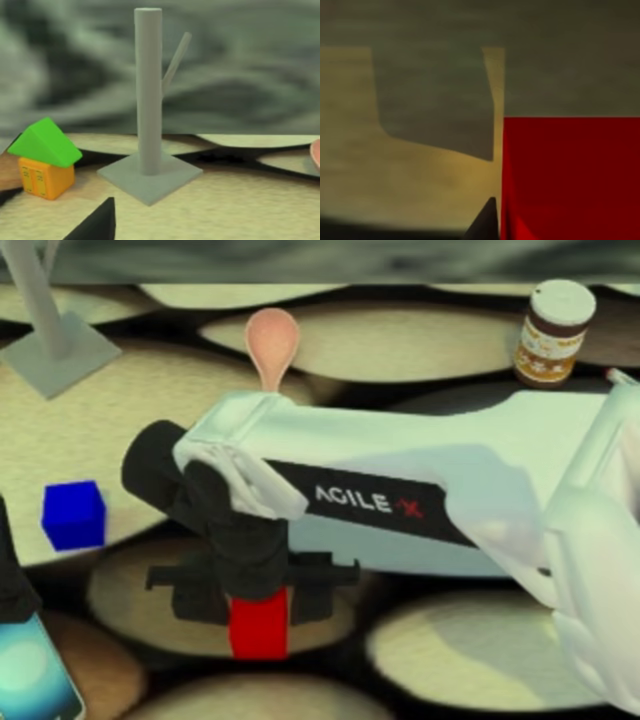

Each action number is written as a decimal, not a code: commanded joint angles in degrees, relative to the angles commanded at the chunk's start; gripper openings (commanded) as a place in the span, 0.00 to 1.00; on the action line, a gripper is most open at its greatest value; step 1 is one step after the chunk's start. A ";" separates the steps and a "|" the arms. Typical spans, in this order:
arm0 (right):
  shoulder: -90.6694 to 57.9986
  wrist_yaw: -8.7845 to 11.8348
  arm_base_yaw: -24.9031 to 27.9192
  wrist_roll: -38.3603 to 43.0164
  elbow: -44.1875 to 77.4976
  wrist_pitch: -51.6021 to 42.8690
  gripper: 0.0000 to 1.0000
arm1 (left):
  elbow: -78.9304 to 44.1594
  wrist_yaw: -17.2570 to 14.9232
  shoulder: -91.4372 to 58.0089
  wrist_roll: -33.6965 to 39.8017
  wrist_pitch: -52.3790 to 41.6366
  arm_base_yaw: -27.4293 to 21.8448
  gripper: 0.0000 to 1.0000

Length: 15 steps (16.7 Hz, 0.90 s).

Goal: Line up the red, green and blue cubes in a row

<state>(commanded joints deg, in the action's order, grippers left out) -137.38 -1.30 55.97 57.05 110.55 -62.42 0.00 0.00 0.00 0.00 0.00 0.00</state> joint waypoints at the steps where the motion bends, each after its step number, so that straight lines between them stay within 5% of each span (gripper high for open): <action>1: 0.00 0.00 0.00 0.00 0.00 0.00 0.90 | 0.00 0.00 0.00 0.00 0.00 0.00 1.00; 3: 0.00 0.00 0.00 0.00 0.00 0.00 1.00 | 0.00 0.00 0.00 0.00 0.00 0.00 1.00; 15: 0.58 -0.03 0.12 0.19 3.97 -4.34 1.00 | 0.00 0.00 0.00 0.00 0.00 0.00 1.00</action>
<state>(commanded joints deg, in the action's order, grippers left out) -136.79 -1.33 56.09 57.24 114.51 -66.76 0.00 0.00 0.00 0.00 0.00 0.00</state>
